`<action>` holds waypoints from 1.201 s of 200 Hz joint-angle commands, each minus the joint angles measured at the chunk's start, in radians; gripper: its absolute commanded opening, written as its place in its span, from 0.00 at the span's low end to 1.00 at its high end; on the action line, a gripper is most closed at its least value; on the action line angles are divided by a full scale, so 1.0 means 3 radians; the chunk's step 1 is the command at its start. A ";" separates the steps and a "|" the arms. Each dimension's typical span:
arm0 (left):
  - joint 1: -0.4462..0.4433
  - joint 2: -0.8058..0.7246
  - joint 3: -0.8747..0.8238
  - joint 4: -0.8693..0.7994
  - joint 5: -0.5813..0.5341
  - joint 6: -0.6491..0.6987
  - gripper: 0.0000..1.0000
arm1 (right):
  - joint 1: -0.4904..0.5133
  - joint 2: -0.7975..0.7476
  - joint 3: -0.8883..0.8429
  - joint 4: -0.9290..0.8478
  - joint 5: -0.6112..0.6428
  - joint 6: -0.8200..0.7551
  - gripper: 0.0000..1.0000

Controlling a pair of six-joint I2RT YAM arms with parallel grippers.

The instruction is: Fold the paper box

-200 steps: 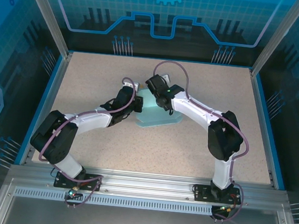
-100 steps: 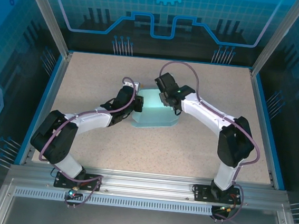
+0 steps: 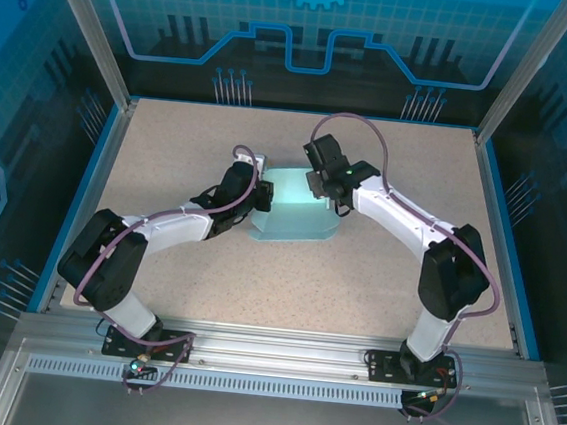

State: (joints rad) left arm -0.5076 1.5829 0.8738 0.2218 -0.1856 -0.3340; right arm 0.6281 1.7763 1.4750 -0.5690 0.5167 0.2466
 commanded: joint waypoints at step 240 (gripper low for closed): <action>-0.0021 -0.0030 0.0104 -0.0056 -0.0031 0.0143 0.07 | 0.0165 -0.0577 -0.0669 0.0069 -0.0454 0.0492 0.59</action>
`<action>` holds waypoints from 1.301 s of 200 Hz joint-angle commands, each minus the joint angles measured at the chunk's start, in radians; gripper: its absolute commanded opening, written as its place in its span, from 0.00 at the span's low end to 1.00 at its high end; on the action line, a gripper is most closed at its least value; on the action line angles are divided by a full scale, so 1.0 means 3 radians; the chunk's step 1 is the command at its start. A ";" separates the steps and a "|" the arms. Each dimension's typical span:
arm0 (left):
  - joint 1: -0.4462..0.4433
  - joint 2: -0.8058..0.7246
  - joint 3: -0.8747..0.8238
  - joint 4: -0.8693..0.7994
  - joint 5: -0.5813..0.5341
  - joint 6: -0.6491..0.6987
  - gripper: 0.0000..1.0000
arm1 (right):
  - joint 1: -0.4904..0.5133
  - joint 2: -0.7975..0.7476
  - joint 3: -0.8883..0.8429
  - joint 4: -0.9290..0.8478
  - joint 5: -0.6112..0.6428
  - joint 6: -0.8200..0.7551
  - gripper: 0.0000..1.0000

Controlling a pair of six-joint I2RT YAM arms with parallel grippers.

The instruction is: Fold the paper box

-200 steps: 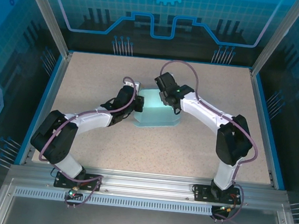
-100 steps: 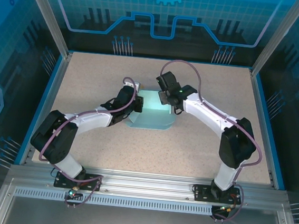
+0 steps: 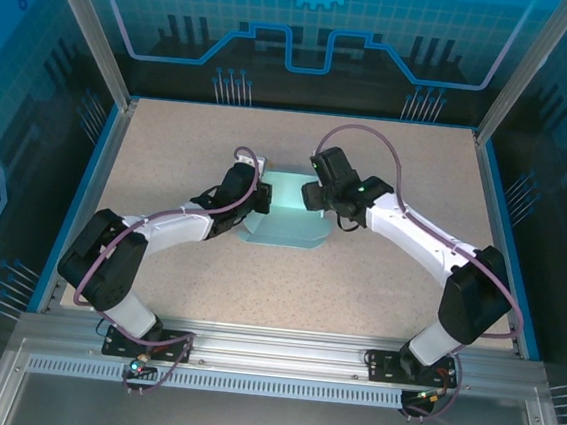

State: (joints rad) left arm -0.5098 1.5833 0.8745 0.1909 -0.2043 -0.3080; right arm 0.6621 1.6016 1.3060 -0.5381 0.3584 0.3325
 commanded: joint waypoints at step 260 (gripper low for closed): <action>0.0281 0.1025 0.1672 -0.2619 0.0876 0.1061 0.07 | -0.0777 -0.0759 -0.0622 0.0376 -0.0772 0.0022 0.65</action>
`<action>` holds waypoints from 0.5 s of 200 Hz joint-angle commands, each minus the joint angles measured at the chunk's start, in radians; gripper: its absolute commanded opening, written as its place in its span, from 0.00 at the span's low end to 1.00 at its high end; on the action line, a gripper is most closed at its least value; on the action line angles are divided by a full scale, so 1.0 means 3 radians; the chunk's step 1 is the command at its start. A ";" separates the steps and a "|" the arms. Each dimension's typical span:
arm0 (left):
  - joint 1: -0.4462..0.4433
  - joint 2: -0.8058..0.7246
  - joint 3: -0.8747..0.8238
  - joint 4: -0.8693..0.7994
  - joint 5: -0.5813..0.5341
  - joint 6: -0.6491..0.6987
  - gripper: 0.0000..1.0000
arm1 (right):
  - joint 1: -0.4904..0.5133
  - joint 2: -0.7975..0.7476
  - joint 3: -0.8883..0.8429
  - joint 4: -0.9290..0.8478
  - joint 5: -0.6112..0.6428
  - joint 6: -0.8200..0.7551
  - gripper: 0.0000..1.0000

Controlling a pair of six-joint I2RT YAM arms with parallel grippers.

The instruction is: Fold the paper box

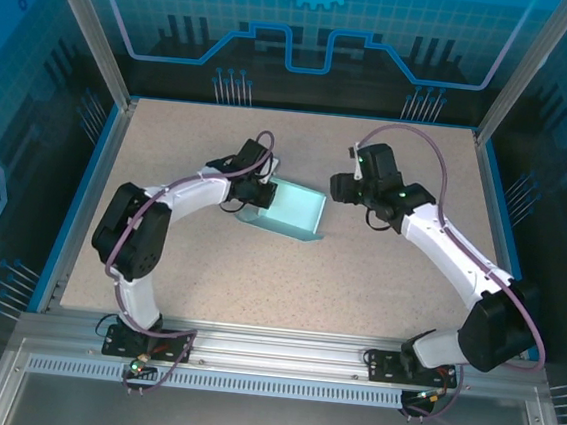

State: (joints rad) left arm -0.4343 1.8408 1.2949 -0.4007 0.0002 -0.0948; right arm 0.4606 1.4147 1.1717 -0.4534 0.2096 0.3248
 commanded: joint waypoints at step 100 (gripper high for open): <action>0.0000 0.1138 0.1592 -0.1692 0.0485 0.0781 0.11 | -0.0221 -0.0204 -0.0525 0.0141 -0.0276 0.0037 0.65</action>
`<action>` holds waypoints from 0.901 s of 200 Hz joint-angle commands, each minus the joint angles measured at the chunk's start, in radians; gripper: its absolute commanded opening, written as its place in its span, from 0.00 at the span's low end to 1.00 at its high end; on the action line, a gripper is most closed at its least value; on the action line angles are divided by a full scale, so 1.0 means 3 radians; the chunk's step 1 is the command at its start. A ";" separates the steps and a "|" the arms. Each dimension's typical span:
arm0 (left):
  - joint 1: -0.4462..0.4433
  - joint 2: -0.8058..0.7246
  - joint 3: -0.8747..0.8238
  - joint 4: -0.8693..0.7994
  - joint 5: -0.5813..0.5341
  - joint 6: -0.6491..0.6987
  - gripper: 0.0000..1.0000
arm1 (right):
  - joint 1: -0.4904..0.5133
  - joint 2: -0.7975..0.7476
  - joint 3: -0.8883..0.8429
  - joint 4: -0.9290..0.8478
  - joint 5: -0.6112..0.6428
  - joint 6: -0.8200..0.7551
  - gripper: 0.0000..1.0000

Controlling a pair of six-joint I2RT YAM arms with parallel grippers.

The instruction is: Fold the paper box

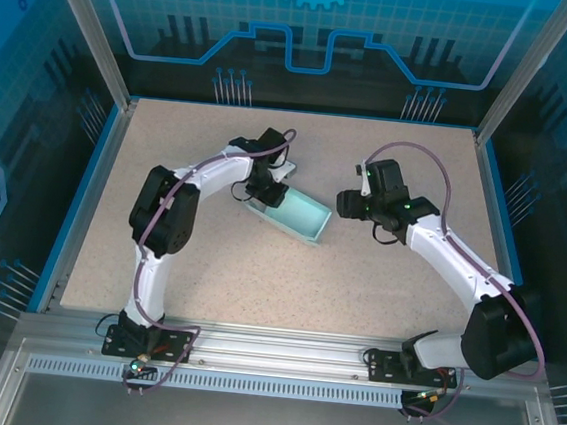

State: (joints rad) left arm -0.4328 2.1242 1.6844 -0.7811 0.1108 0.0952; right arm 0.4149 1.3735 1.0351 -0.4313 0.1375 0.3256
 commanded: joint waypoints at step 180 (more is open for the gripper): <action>-0.0084 0.0597 0.1481 -0.0590 0.0111 0.0062 0.56 | -0.0279 0.0308 -0.0070 0.0245 -0.0267 -0.0017 0.65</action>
State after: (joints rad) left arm -0.4648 2.3386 2.0789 -0.9714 0.1291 0.1299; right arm 0.3450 1.4197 0.9951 -0.3855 0.1017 0.3244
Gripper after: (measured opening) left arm 0.549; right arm 0.649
